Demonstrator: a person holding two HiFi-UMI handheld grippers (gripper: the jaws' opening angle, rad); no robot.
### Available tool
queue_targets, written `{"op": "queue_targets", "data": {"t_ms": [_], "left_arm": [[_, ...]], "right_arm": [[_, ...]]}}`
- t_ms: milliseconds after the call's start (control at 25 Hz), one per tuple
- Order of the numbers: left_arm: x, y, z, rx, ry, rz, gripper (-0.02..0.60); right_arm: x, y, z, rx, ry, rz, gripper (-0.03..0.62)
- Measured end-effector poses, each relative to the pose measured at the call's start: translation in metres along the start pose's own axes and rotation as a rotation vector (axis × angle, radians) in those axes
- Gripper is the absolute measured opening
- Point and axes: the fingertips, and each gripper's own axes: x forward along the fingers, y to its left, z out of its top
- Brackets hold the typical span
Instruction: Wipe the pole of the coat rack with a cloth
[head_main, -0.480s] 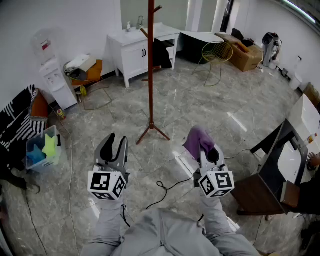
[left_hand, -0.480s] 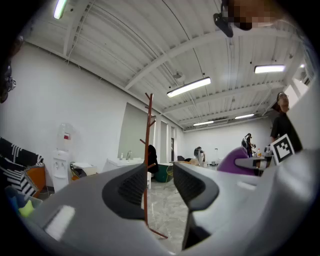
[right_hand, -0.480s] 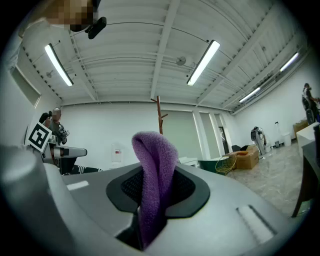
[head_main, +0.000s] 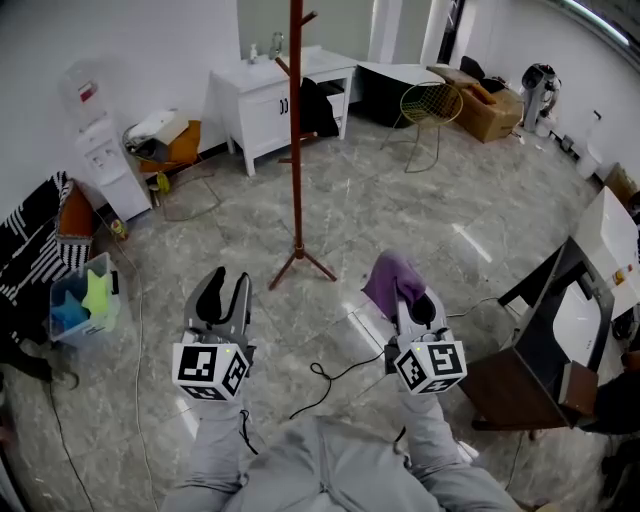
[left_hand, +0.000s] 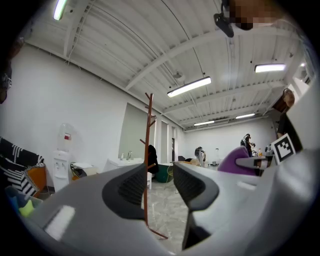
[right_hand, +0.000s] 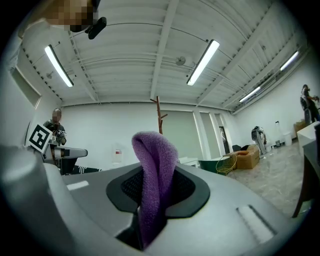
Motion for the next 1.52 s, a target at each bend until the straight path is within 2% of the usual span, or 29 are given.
{"op": "queue_targets", "data": {"t_ms": [280, 560, 880, 1160, 1520], "left_arm": [[0.008, -0.016, 0.001, 0.001, -0.006, 0.013, 0.172], [0.011, -0.041, -0.004, 0.0, 0.004, 0.038, 0.172], [0.038, -0.037, -0.019, -0.007, 0.028, 0.046, 0.172], [0.108, -0.009, -0.021, 0.006, 0.01, 0.003, 0.172], [0.211, 0.071, -0.011, 0.046, 0.001, -0.058, 0.172]], "right_arm": [[-0.007, -0.017, 0.004, 0.025, -0.02, 0.017, 0.078], [-0.015, -0.039, 0.002, 0.017, 0.005, 0.042, 0.078], [0.006, -0.056, -0.013, 0.035, 0.026, 0.046, 0.078], [0.065, -0.072, -0.023, 0.024, 0.013, 0.012, 0.078], [0.194, -0.057, -0.03, 0.022, -0.014, -0.013, 0.078]]}}
